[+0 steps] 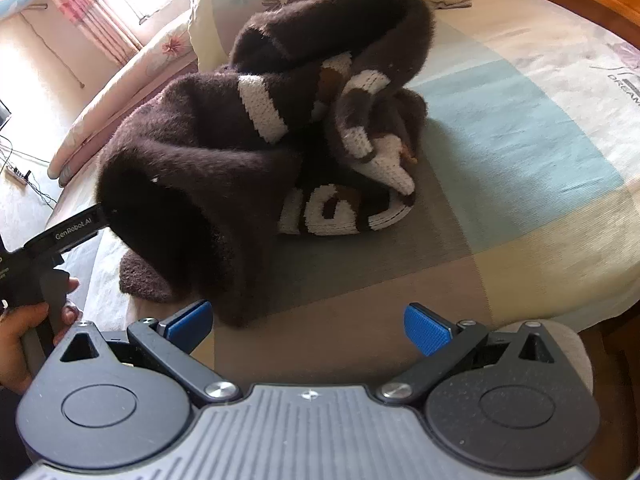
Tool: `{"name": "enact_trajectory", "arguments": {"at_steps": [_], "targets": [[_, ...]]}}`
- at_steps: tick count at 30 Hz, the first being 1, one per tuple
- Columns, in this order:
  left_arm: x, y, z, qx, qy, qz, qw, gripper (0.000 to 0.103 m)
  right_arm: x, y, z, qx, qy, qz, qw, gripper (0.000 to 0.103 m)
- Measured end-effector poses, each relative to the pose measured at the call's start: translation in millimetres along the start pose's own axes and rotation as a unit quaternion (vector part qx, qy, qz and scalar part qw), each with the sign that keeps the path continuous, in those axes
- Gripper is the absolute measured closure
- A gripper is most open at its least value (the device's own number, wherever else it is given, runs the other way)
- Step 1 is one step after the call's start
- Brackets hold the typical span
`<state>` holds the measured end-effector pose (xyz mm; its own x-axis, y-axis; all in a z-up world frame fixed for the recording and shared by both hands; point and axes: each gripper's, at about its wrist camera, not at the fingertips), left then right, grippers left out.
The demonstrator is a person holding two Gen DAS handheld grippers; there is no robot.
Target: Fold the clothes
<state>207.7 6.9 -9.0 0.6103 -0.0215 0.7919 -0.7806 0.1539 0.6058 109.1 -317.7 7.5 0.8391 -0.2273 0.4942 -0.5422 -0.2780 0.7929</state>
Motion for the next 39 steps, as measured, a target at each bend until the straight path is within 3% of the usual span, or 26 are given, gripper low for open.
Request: {"name": "enact_trajectory", "arguments": {"at_steps": [4, 8, 9, 11, 13, 15, 17, 20, 24, 28, 31, 36, 39], "targets": [[7, -7, 9, 0.017, -0.019, 0.008, 0.9996, 0.0, 2, 4, -4, -0.008, 0.01, 0.007, 1.0, 0.0], [13, -5, 0, 0.043, 0.029, 0.015, 0.9985, 0.001, 22, 11, 3, -0.033, 0.01, 0.044, 0.998, 0.0], [14, -6, 0, 0.026, 0.041, 0.008, 0.9988, 0.001, 30, 12, 5, -0.037, 0.007, 0.057, 0.998, 0.0], [15, -10, 11, 0.009, 0.018, -0.001, 0.9998, 0.001, 47, 8, 9, -0.045, -0.002, 0.078, 0.996, 0.0], [16, -12, 24, 0.031, -0.016, 0.007, 0.9994, 0.001, 66, 0, 13, -0.053, -0.015, 0.093, 0.994, 0.0], [19, -13, 24, 0.037, -0.019, 0.009, 0.9991, 0.0, 82, -12, 18, -0.063, -0.034, 0.1, 0.992, 0.0], [23, -12, 15, 0.037, -0.013, 0.012, 0.9991, 0.0, 95, -29, 23, -0.08, -0.038, 0.091, 0.992, 0.0], [27, -9, 1, 0.07, -0.022, 0.015, 0.9972, 0.0, 109, -51, 34, -0.128, -0.037, 0.071, 0.989, 0.0], [31, -7, -23, 0.094, -0.009, 0.011, 0.9955, 0.0, 118, -52, 61, -0.181, -0.042, 0.073, 0.98, 0.0], [29, -9, -29, 0.085, -0.005, 0.006, 0.9963, 0.0, 130, -45, 96, -0.221, -0.058, 0.095, 0.969, 0.0], [27, -11, -20, 0.079, -0.014, 0.004, 0.9968, 0.0, 138, -44, 109, -0.221, -0.082, 0.086, 0.968, 0.0], [27, -15, -9, 0.072, -0.04, 0.001, 0.9966, 0.0, 138, -41, 67, -0.187, 0.019, 0.092, 0.978, 0.0], [34, -14, -12, 0.083, -0.041, 0.011, 0.9956, 0.0, 149, -49, 47, -0.195, 0.063, 0.101, 0.974, 0.0]]}}
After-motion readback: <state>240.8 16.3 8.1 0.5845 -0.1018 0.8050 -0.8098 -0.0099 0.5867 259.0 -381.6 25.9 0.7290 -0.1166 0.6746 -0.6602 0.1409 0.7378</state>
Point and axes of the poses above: each gripper's, at about its wrist camera, not at the fingertips, and y roughly against the way its jaws point, z to its right, x to its top, and after that the axes turned 6 degrees about -x, right-handed
